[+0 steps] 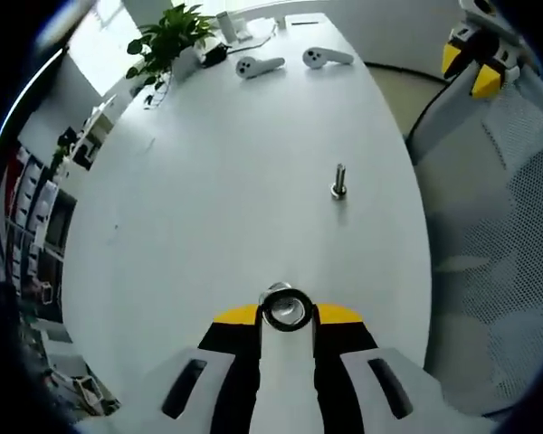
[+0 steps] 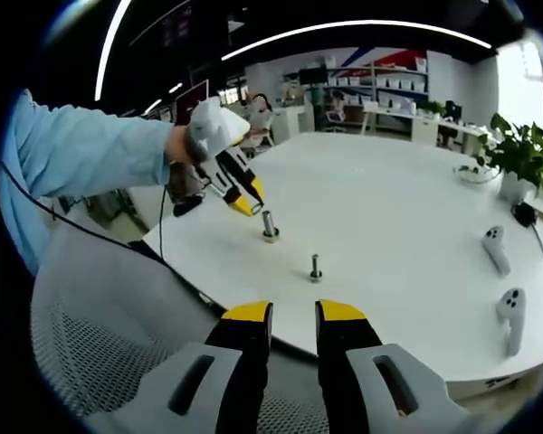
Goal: Place the washer onto the threaded stud by aligning its center hole with the stud, sliding it down to the base, and recovering from edge contact or off-axis alignment until the washer reaches the visible bottom stop.
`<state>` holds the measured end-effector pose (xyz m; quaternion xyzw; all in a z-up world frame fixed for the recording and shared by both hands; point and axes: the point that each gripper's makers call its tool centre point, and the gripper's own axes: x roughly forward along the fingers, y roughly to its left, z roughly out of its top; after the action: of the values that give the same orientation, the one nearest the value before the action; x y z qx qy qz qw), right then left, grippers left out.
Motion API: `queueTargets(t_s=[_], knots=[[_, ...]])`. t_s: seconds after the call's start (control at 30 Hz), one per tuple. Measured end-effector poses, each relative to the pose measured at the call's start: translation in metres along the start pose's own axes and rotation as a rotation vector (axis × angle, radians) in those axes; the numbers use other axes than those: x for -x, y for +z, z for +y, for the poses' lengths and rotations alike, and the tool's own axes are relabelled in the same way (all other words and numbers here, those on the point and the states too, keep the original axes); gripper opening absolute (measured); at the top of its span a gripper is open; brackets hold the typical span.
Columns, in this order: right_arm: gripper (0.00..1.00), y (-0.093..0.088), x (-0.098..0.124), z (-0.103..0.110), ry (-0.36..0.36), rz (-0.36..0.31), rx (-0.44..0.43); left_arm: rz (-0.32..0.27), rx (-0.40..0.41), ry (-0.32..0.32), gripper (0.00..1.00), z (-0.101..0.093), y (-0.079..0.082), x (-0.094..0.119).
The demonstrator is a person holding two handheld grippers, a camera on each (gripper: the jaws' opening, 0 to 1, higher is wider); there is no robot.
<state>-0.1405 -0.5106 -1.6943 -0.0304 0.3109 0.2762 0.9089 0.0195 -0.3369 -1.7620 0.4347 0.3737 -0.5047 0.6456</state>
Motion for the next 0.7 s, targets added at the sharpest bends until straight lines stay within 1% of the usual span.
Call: queueTargets(t_s=[0.1, 0.17, 0.3, 0.5, 0.7], knots=[[0.21, -0.001, 0.000, 0.000, 0.004, 0.004, 0.001, 0.025, -0.017, 0.007, 0.19, 0.006, -0.002, -0.004], [0.21, -0.001, 0.000, 0.000, 0.005, 0.009, 0.001, 0.042, -0.013, -0.006, 0.19, 0.007, -0.003, -0.007], [0.21, -0.001, 0.000, 0.001, 0.009, 0.008, 0.003, 0.067, -0.030, -0.008, 0.19, 0.010, -0.005, -0.013], [0.21, 0.000, -0.001, 0.001, 0.012, 0.005, 0.006, 0.091, -0.039, -0.030, 0.19, 0.008, -0.006, -0.020], [0.21, 0.000, -0.001, 0.002, 0.015, 0.004, 0.006, 0.107, -0.037, -0.037, 0.19, 0.010, -0.008, -0.027]])
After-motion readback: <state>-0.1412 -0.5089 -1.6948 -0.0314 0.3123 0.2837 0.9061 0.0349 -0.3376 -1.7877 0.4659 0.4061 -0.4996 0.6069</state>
